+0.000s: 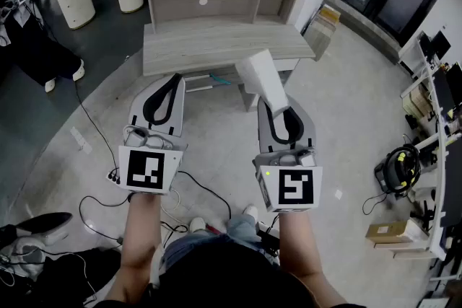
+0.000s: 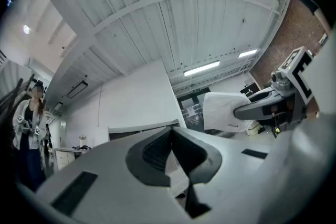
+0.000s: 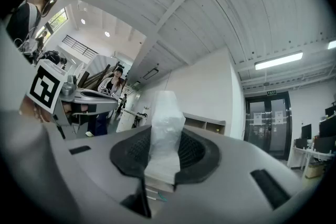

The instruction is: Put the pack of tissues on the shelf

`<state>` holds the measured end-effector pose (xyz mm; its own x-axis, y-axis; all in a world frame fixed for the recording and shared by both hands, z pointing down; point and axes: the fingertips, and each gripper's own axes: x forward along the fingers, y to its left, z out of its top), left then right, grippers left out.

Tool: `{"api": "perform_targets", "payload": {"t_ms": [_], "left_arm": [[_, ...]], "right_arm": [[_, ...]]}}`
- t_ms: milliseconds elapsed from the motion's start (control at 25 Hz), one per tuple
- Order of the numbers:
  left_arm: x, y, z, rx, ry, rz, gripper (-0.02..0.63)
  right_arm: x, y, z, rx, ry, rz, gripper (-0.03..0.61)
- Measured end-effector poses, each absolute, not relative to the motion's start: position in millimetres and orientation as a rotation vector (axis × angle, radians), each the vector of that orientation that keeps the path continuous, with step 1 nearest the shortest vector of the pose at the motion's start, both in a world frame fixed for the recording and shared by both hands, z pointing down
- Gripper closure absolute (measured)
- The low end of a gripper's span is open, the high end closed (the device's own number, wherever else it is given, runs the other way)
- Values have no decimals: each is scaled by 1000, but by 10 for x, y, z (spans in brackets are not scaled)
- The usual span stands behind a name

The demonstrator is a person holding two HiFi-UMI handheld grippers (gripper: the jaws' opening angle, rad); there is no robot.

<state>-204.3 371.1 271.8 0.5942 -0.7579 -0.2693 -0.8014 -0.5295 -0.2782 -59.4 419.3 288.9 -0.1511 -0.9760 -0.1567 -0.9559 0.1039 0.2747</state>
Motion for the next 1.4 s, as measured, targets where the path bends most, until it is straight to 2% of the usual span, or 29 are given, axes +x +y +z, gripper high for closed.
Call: {"api": "perform_targets", "payload": {"t_ms": [760, 1040, 1400], "left_arm": [[-2619, 3588, 2747, -2443, 1290, 182, 601], [-2567, 3279, 2788, -2439, 1311, 185, 601], [-2167, 2362, 2817, -2398, 1364, 154, 601]], "right_arm": [[-975, 4079, 2997, 2070, -2310, -337, 469], [-929, 3765, 3028, 2041, -2309, -334, 469], [-484, 2789, 3071, 1999, -2381, -324, 469]]}}
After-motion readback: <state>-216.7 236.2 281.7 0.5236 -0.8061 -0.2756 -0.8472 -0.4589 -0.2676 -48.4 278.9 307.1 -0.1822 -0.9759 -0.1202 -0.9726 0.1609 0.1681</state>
